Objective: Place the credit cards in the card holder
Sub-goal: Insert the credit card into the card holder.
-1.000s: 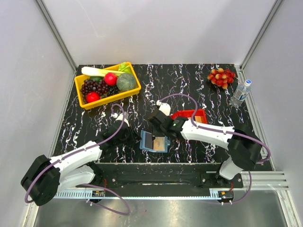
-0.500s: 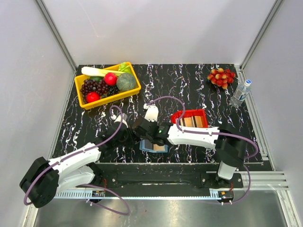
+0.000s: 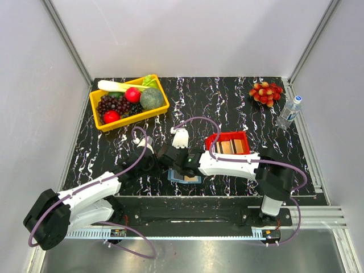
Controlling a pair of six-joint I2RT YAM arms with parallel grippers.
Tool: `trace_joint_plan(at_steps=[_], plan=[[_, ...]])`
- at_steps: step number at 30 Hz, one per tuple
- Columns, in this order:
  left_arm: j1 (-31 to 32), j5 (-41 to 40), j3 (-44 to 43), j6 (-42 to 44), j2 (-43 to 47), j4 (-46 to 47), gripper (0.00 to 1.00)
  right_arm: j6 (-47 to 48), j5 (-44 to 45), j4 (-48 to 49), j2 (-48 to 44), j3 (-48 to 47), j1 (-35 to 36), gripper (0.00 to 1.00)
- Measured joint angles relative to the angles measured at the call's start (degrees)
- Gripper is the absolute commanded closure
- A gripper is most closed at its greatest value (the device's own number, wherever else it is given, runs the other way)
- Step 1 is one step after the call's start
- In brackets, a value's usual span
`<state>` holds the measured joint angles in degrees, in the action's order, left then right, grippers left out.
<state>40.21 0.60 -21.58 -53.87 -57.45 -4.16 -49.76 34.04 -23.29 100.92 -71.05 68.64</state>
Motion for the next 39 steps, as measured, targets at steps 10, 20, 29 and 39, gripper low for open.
trace_joint_plan(at_steps=[10,20,29,39], plan=[[0.0,0.1,0.0,0.0,0.0,-0.1,1.0,0.7,0.0,-0.2,1.4,-0.2,0.0,1.0],[0.0,0.1,0.0,0.0,0.0,-0.1,1.0,3.7,2.7,-5.0,4.2,-4.3,0.0,1.0],[0.0,0.5,0.0,0.0,0.5,-0.1,1.0,5.1,3.9,-8.0,4.2,-6.0,0.1,1.0],[0.0,0.6,0.0,0.0,0.5,-0.1,1.0,4.6,3.7,-6.3,3.9,-6.6,0.7,1.0]])
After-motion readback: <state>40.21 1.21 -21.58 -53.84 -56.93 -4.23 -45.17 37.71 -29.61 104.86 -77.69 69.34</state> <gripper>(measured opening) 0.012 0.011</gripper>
